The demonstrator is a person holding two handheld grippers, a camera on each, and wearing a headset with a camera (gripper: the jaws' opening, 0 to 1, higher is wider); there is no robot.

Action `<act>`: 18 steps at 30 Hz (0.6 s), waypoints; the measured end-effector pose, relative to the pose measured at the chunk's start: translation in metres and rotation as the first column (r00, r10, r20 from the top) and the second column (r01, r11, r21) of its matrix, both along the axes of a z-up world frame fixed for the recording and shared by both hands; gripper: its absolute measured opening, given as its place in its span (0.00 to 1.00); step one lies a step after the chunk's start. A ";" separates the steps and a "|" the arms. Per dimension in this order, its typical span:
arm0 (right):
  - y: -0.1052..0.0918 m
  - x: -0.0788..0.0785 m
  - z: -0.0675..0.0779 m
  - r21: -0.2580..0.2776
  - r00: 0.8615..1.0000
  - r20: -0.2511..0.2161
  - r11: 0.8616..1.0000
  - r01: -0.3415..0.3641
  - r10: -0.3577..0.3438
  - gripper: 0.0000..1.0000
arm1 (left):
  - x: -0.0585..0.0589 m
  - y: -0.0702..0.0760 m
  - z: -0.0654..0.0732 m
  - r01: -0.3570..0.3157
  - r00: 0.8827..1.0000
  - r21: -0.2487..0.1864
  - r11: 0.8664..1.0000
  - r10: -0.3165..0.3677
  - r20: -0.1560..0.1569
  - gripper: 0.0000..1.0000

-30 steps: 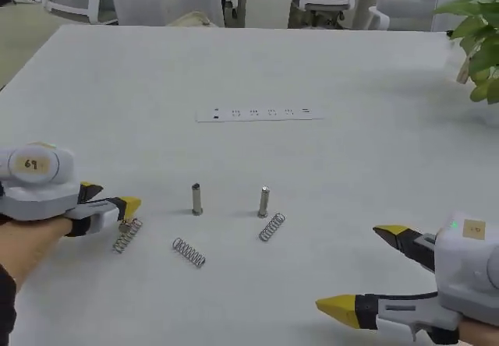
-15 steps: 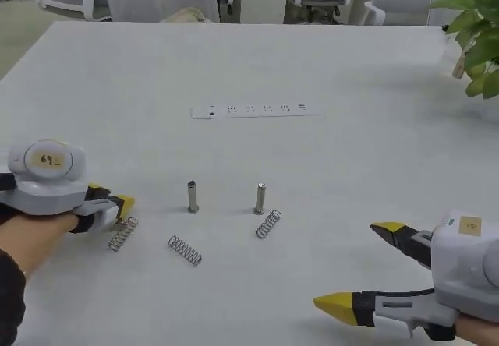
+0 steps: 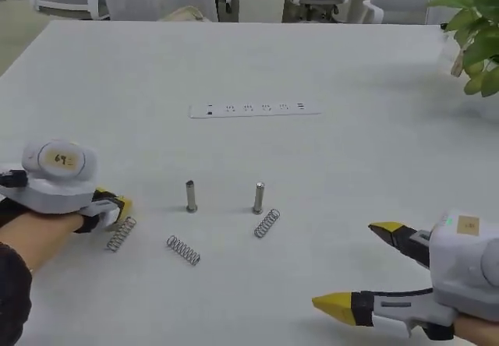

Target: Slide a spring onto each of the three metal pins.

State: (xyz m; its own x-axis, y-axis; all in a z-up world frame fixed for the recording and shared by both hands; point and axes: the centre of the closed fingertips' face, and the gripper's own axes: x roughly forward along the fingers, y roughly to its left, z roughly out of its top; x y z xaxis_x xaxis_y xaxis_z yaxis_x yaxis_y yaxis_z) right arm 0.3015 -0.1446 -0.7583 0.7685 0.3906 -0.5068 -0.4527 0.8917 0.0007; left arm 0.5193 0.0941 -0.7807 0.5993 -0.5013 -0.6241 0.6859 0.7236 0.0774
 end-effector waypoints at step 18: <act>0.001 0.001 0.000 0.004 1.000 -0.004 1.000 -0.004 0.004 0.89 | 0.003 0.003 -0.004 0.007 1.000 0.068 0.998 -0.008 0.002 0.02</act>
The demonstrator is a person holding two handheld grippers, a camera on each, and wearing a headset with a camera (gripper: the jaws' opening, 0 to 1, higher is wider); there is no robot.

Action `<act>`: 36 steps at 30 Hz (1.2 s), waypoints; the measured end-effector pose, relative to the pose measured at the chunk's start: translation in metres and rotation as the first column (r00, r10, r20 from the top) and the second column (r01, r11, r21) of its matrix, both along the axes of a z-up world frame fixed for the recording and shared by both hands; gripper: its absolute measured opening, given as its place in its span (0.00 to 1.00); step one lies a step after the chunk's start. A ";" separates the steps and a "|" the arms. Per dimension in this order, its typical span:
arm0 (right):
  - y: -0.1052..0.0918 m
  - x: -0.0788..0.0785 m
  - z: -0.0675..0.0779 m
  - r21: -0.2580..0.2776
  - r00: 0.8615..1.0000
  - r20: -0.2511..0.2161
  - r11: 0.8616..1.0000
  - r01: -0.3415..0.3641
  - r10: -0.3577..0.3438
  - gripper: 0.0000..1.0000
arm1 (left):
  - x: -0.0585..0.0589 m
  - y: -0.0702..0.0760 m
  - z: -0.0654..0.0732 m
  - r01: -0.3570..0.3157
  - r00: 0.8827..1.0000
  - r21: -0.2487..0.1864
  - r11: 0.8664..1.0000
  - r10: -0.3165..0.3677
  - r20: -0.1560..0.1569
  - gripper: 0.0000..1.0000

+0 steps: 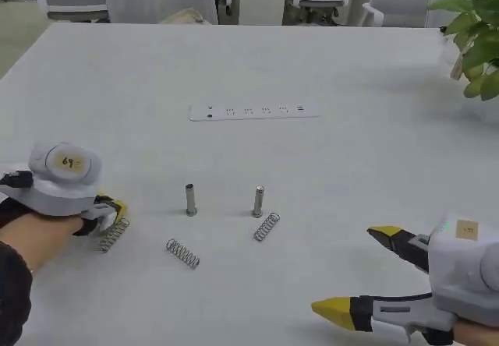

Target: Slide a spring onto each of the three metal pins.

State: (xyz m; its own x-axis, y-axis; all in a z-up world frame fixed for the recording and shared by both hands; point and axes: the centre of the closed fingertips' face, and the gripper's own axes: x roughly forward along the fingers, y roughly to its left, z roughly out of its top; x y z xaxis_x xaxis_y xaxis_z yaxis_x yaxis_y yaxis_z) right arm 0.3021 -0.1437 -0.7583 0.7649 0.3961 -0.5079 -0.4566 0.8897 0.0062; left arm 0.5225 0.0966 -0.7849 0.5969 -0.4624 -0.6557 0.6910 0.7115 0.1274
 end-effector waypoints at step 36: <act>0.003 0.003 0.012 -0.005 0.999 0.032 1.000 -0.007 0.007 0.89 | -0.010 0.004 0.029 -0.011 1.000 -0.064 0.998 0.011 -0.001 0.00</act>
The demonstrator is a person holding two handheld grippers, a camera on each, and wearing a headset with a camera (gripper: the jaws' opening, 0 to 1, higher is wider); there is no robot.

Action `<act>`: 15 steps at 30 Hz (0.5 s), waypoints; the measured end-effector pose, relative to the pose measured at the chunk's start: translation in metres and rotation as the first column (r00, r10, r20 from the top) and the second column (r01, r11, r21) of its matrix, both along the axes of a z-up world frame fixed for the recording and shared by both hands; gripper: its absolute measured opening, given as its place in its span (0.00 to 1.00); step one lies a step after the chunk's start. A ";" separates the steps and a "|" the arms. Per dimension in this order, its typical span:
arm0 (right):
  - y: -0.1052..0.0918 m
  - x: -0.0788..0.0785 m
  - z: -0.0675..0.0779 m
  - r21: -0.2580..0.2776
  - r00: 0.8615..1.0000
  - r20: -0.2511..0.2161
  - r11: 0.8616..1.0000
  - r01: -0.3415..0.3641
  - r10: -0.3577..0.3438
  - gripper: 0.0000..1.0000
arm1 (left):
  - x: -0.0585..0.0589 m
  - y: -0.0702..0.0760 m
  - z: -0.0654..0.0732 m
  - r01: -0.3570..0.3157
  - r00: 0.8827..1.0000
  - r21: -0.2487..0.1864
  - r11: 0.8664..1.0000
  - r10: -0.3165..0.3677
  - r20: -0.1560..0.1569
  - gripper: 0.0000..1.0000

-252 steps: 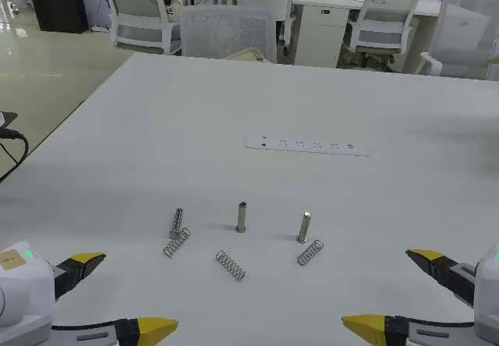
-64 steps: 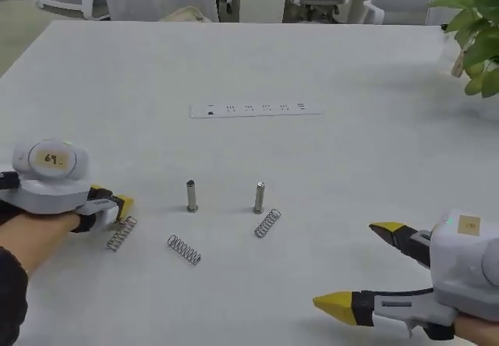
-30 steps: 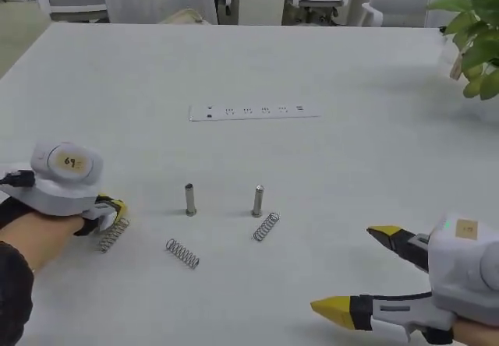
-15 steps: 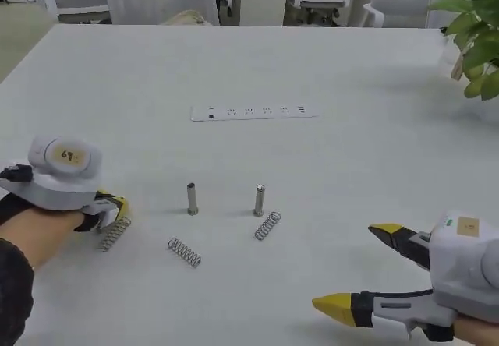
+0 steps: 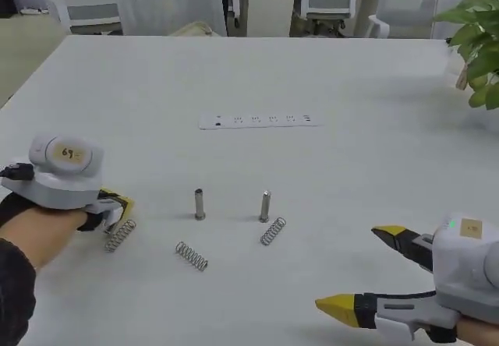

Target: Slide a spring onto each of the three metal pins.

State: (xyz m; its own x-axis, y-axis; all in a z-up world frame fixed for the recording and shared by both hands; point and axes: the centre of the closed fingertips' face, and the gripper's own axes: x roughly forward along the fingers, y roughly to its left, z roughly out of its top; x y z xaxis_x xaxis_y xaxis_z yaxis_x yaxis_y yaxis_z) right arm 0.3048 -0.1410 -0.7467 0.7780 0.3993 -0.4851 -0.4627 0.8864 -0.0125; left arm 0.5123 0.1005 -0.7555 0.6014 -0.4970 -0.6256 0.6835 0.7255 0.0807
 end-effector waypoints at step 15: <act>0.003 0.001 0.003 -0.006 1.000 0.009 1.000 -0.013 0.013 0.89 | -0.009 0.004 0.014 -0.003 1.000 -0.028 1.000 0.003 0.013 0.00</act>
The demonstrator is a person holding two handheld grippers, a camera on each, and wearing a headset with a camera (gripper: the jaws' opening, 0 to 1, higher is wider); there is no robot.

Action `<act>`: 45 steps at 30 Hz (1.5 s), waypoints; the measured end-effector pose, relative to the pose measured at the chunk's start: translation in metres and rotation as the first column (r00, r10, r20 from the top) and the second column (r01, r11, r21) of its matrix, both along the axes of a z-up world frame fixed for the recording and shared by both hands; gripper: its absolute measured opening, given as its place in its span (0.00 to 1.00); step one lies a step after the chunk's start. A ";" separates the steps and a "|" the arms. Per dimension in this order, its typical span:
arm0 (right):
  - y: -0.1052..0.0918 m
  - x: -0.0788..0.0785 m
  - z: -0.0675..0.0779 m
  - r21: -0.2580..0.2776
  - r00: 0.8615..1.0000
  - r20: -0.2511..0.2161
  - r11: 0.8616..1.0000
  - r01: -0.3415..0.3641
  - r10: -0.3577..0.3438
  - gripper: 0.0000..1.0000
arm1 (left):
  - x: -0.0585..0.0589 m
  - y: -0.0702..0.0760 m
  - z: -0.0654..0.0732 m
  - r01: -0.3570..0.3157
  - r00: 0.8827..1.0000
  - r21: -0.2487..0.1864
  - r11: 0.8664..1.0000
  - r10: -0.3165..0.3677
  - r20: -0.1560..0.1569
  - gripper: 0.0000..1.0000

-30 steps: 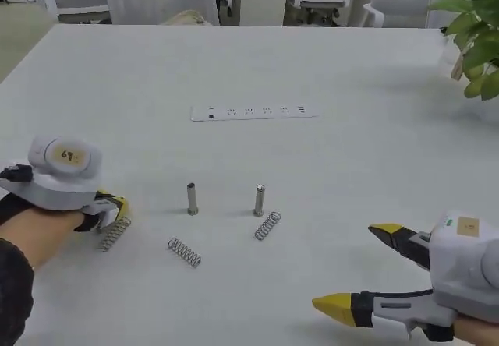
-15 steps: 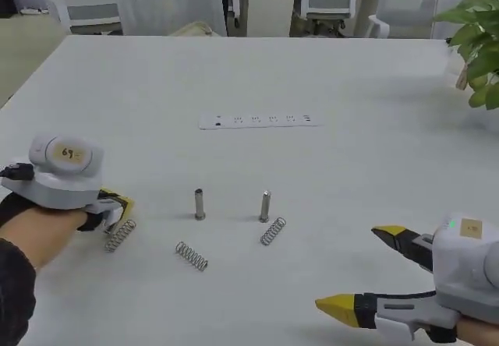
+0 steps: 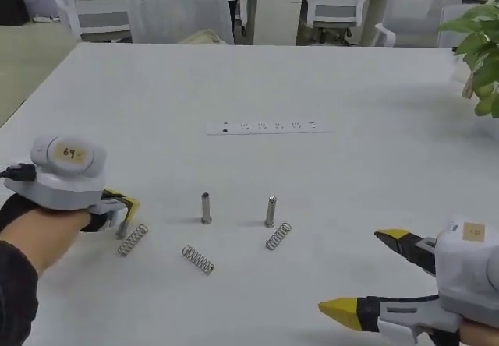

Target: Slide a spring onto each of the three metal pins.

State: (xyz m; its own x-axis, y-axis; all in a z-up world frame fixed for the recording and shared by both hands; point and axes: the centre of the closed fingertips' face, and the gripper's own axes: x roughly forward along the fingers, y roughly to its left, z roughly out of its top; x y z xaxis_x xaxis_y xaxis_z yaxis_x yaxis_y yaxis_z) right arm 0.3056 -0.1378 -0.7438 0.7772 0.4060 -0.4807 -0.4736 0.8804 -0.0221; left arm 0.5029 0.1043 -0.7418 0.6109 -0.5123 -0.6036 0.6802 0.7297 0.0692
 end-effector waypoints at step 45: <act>0.007 -0.002 0.002 -0.021 1.000 -0.007 0.999 -0.025 0.025 0.88 | -0.009 0.013 0.004 -0.029 1.000 -0.045 0.999 0.029 0.010 0.03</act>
State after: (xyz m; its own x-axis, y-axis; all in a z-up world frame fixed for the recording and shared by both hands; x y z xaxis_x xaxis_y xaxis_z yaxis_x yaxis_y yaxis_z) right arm 0.3037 -0.1309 -0.7416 0.7634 0.4149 -0.4950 -0.4958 0.8676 -0.0374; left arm 0.4936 0.1173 -0.7379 0.6321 -0.5203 -0.5741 0.6581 0.7517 0.0433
